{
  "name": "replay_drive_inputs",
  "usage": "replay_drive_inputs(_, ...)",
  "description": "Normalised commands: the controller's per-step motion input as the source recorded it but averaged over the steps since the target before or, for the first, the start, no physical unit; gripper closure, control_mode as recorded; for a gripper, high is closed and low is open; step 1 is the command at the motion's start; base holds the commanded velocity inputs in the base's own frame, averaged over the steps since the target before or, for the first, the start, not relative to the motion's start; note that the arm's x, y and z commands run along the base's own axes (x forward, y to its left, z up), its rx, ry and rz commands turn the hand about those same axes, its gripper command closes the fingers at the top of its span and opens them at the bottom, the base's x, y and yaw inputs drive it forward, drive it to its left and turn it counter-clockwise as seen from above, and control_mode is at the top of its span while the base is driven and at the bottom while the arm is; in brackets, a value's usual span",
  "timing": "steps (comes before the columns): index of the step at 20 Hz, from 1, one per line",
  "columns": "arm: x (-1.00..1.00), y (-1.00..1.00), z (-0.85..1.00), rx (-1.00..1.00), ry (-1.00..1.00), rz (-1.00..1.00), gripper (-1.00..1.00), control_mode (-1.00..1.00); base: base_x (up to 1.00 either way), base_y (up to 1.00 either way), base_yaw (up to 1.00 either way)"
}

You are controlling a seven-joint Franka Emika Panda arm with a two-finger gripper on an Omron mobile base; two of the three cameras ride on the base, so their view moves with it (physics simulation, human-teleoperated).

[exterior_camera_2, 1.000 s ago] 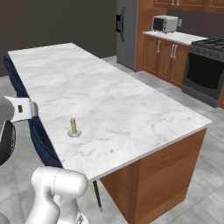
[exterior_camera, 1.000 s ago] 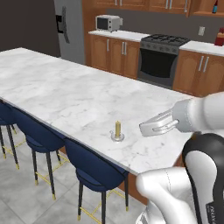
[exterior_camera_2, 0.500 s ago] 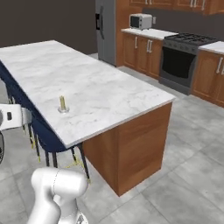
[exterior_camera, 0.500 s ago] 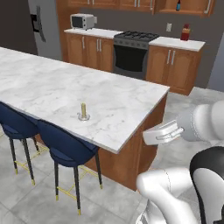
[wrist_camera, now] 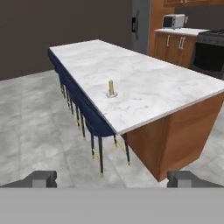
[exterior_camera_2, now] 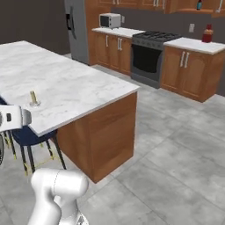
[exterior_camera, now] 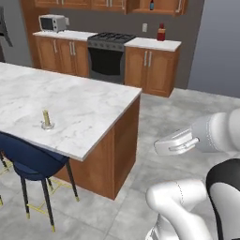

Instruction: Get the candle and the beer from the cabinet and move them to the dining counter.

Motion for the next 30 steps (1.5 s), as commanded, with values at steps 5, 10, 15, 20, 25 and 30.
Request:
replay_drive_inputs(5, 0.00, 0.00, 0.00, 0.00, 0.00, 0.00, -1.00, 1.00, 0.27, -0.56, -0.35)
replay_drive_inputs(10, 0.00, 0.00, 0.00, 0.00, 0.00, 0.00, -1.00, 1.00, 0.46, -0.34, -0.40)
replay_drive_inputs(15, 0.00, 0.00, 0.00, 0.00, 0.00, 0.00, -1.00, 1.00, 0.74, -0.24, -0.35)
replay_drive_inputs(20, 0.00, 0.00, 0.00, 0.00, 0.00, 0.00, -1.00, 1.00, 0.91, -0.40, -0.20)
replay_drive_inputs(25, 0.00, 0.00, 0.00, 0.00, 0.00, 0.00, -1.00, 1.00, 0.92, -0.50, -0.07)
replay_drive_inputs(30, 0.00, 0.00, 0.00, 0.00, 0.00, 0.00, -1.00, 1.00, 0.98, -0.36, -0.01)
